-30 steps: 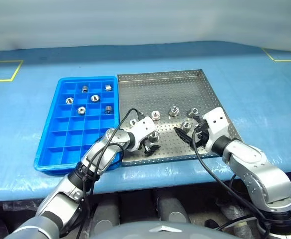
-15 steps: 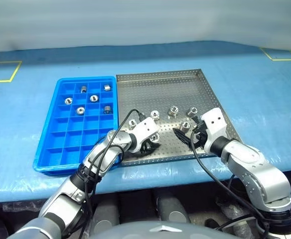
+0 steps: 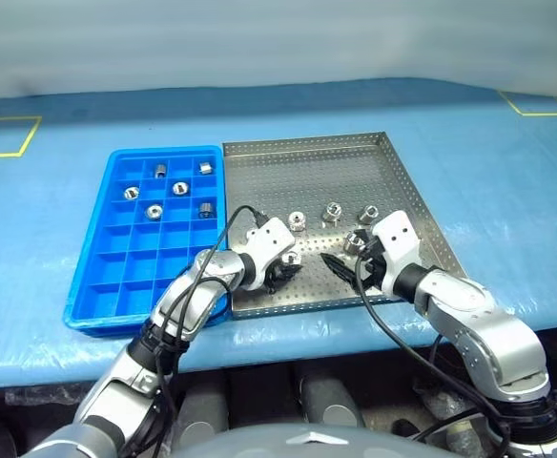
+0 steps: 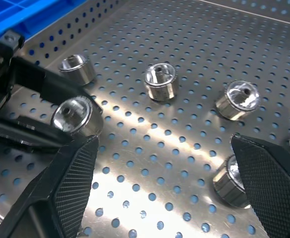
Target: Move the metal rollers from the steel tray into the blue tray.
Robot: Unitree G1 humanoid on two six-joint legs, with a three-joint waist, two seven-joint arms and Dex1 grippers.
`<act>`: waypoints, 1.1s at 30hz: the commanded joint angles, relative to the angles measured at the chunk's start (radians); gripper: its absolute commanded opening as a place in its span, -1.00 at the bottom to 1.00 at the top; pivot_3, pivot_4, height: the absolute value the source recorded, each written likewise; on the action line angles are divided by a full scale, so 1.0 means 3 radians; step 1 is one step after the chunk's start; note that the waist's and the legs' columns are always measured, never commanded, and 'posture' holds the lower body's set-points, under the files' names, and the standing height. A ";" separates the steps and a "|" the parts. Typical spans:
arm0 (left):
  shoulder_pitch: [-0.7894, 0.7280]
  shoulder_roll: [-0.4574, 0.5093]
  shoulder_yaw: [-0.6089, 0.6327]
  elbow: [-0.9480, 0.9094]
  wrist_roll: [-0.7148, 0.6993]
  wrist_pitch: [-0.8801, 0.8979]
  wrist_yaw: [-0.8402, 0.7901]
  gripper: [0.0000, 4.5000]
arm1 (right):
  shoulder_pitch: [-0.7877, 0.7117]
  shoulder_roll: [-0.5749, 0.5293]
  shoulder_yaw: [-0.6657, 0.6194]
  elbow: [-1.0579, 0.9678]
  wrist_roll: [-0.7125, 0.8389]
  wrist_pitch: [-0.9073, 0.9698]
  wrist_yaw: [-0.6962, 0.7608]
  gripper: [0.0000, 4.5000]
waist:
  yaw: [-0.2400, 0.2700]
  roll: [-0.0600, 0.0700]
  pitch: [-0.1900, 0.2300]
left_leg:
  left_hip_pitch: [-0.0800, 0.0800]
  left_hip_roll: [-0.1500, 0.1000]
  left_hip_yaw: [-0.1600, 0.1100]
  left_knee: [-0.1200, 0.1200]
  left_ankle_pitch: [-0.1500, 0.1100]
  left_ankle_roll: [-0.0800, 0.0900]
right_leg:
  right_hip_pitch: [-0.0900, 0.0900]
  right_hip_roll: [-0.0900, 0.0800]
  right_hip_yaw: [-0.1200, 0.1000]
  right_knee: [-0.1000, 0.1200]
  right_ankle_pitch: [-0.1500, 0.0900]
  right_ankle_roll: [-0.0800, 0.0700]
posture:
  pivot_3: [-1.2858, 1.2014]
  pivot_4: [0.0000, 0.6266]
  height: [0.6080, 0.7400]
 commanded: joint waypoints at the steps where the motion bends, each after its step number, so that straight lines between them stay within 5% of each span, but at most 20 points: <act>1: 0.0075 -0.0020 0.0395 -0.0730 -0.0232 0.0229 0.0138 -0.21 | -0.0036 -0.0077 -0.0037 -0.0168 0.0306 -0.0223 0.0466 1.00 | 0.0024 0.0000 0.0000 | 0.0000 0.0000 0.0000 0.0000 0.0000 0.0000 | 0.0000 0.0000 0.0000 0.0000 0.0000 0.0000 | 0.08 -0.52 1.00; 7: 0.0284 0.0055 0.0871 -0.1370 -0.0123 0.0729 0.0659 -0.21 | -0.0272 -0.0150 0.0162 0.0018 0.0400 -0.0335 0.0855 1.00 | 0.0142 -0.0001 0.0000 | 0.0006 0.0003 -0.0004 0.0000 0.0000 0.0000 | 0.0005 0.0004 -0.0004 0.0002 0.0000 0.0000 | 0.17 -0.52 1.00; 17: 0.0543 -0.0262 0.1457 -0.1022 0.0705 0.0795 0.2098 -0.21 | -0.0626 -0.0042 0.0501 0.0461 0.0124 -0.0431 0.0826 1.00 | 0.0479 -0.0003 0.0001 | -0.0003 0.0001 -0.0016 0.0001 0.0000 0.0000 | 0.0006 0.0002 -0.0021 -0.0006 0.0000 -0.0003 | 0.27 -0.52 1.00; 23: 0.0548 -0.0389 0.1453 -0.0678 0.0729 0.0582 0.2210 -0.21 | -0.0613 0.0025 0.0542 0.0446 0.0082 -0.0396 0.0756 1.00 | 0.0626 -0.0004 0.0001 | -0.0007 0.0000 -0.0019 0.0002 0.0000 -0.0001 | 0.0006 -0.0002 -0.0027 -0.0009 -0.0001 -0.0005 | 0.25 -0.52 1.00; 33: 0.0439 -0.0480 0.1495 -0.0302 0.0684 0.0235 0.2211 -0.21 | -0.0470 -0.0007 0.0482 0.0321 0.0084 -0.0339 0.0647 1.00 | 0.0628 -0.0004 0.0001 | -0.0007 0.0000 -0.0019 0.0002 0.0000 -0.0001 | 0.0006 -0.0002 -0.0028 -0.0010 -0.0001 -0.0006 | 0.22 -0.52 1.00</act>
